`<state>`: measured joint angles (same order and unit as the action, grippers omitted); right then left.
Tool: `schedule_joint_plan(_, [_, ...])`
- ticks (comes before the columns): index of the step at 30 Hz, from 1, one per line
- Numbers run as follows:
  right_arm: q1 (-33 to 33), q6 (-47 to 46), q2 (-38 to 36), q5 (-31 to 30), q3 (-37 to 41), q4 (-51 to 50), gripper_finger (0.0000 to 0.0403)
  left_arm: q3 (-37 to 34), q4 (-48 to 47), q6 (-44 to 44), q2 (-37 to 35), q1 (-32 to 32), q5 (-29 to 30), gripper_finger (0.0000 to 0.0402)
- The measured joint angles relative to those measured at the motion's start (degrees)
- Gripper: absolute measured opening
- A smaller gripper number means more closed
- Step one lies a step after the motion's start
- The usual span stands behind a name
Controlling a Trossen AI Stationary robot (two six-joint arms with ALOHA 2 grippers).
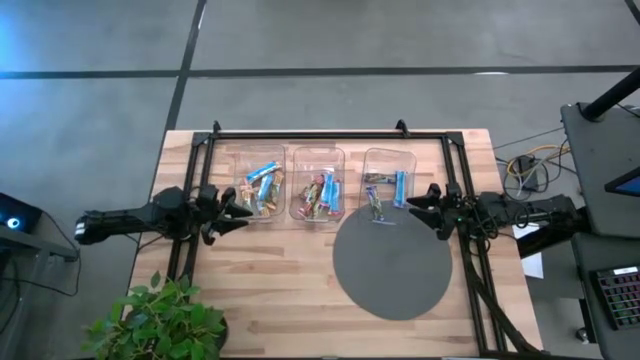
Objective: Pick and place Granola Bars by type
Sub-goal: Return to Home Position
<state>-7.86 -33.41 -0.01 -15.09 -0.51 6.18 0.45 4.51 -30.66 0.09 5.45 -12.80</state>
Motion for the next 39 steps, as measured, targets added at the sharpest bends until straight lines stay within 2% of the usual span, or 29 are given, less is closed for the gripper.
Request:
schedule_joint_plan(7, [-0.02,0.0,0.3,0.0,0.0,0.14,0.0208,0.0,-1.49,0.03,-0.02,-0.18,0.14,0.0155])
schedule_joint_plan(16, [-0.01,0.0,4.27,0.09,-0.02,-3.38,0.0208,-0.04,-1.51,0.03,-0.02,-0.31,0.09,0.0155])
schedule_joint_plan(26, [-0.02,0.0,5.38,0.09,-0.02,-3.4,0.0208,-0.07,-1.54,0.7,-0.04,-3.26,0.42,0.0155])
schedule_joint_plan(28, [-0.02,0.0,5.38,0.09,-0.02,-3.38,0.0208,-0.07,-2.0,5.03,-0.04,-3.26,3.36,0.0155])
schedule_joint_plan(32, [-0.02,0.0,5.38,0.09,-0.02,-3.4,0.0208,-0.09,-3.35,31.7,-0.04,-3.93,9.78,0.0155])
schedule_joint_plan(34, [-0.01,0.0,5.38,0.06,-0.02,-3.4,0.0208,-0.09,-4.06,34.65,-0.04,-4.75,12.53,0.0155])
schedule_joint_plan(39, [-0.02,0.0,5.38,0.02,-0.02,-3.4,0.0208,-0.09,-4.08,34.87,-0.04,-5.79,14.37,0.0155])
